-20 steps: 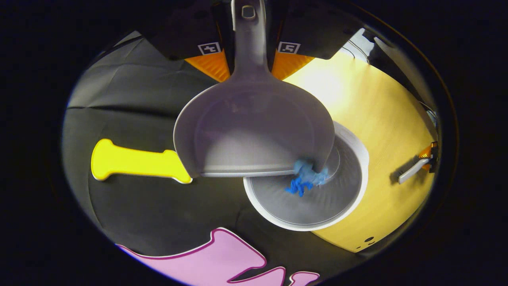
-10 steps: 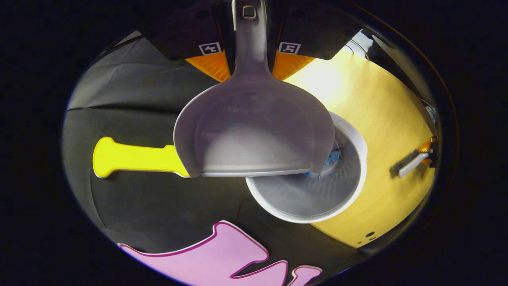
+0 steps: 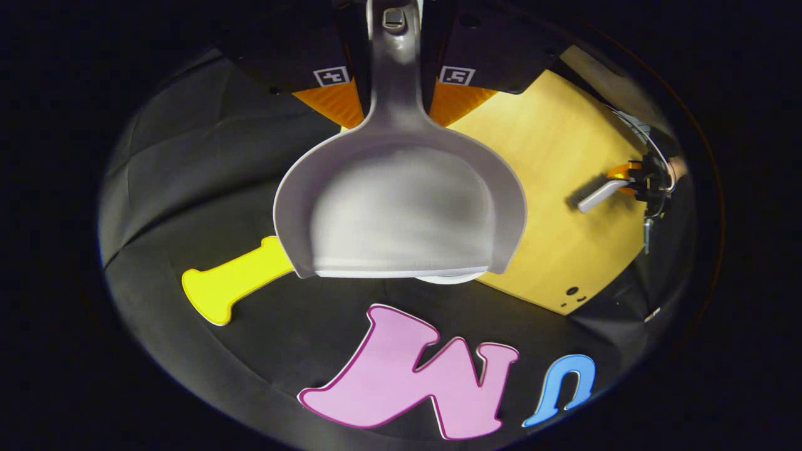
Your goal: Pick up the small broom and dustpan from the desktop, sweep the trash into the dustpan with the broom, and then empty the trash into the garbage bin.
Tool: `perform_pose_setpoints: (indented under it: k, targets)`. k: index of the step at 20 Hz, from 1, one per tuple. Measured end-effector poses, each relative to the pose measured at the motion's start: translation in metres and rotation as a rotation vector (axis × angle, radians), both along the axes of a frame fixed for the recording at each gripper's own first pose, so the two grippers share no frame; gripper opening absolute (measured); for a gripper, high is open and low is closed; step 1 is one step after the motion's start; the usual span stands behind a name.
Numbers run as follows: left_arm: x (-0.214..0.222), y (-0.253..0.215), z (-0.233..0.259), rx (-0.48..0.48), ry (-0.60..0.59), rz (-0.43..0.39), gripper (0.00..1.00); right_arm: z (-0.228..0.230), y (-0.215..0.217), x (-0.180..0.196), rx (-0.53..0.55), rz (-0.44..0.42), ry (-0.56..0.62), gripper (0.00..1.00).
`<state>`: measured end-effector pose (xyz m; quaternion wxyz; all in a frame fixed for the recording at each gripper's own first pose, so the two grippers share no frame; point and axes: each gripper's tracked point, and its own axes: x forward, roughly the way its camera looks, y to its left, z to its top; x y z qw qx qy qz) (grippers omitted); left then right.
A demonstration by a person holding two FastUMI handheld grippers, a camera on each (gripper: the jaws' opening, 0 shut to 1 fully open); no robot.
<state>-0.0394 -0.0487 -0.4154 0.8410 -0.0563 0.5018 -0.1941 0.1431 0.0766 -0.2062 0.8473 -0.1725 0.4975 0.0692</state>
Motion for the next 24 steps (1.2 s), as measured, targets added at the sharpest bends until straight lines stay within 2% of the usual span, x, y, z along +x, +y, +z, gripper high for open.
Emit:
perform_pose_setpoints:
  k: [2,3,6,8,9,11,12,13,15,16,20,23,24]
  targets:
    - [-0.001,0.002,0.0,0.015,0.004,0.012,0.28,0.007,0.012,-0.026,0.059,-0.003,-0.02,0.37]
    - [0.0,0.004,0.001,0.025,0.002,0.019,0.31,0.008,0.023,-0.044,0.101,-0.012,-0.021,0.37]
    - [0.001,0.006,0.004,0.055,-0.011,0.039,0.3,-0.006,0.044,-0.091,0.187,-0.036,-0.01,0.37]
    - [0.0,0.007,0.006,0.071,-0.014,0.048,0.28,-0.021,0.052,-0.118,0.191,-0.037,0.0,0.37]
    - [-0.001,0.007,0.007,0.075,-0.013,0.054,0.31,-0.031,0.053,-0.132,0.185,-0.04,0.003,0.37]
    - [-0.003,0.006,0.008,0.086,-0.008,0.063,0.25,-0.052,0.058,-0.153,0.168,-0.026,0.022,0.37]
    - [-0.004,0.005,0.008,0.09,-0.006,0.066,0.25,-0.063,0.062,-0.164,0.164,-0.016,0.033,0.37]
    - [-0.005,0.005,0.009,0.094,-0.004,0.07,0.28,-0.076,0.069,-0.178,0.171,-0.014,0.054,0.37]
    - [-0.006,0.003,0.009,0.101,0.001,0.079,0.28,-0.105,0.087,-0.199,0.218,-0.026,0.107,0.37]
    - [-0.006,0.001,0.009,0.103,0.003,0.081,0.25,-0.122,0.096,-0.209,0.243,-0.028,0.138,0.37]
    - [-0.006,0.001,0.009,0.12,0.003,0.09,0.31,-0.179,0.116,-0.213,0.282,-0.059,0.175,0.37]
    - [-0.006,0.001,0.007,0.131,0.01,0.102,0.25,-0.217,0.121,-0.205,0.279,-0.067,0.197,0.37]
    - [-0.007,0.001,0.006,0.136,0.013,0.106,0.28,-0.228,0.122,-0.202,0.272,-0.067,0.196,0.37]
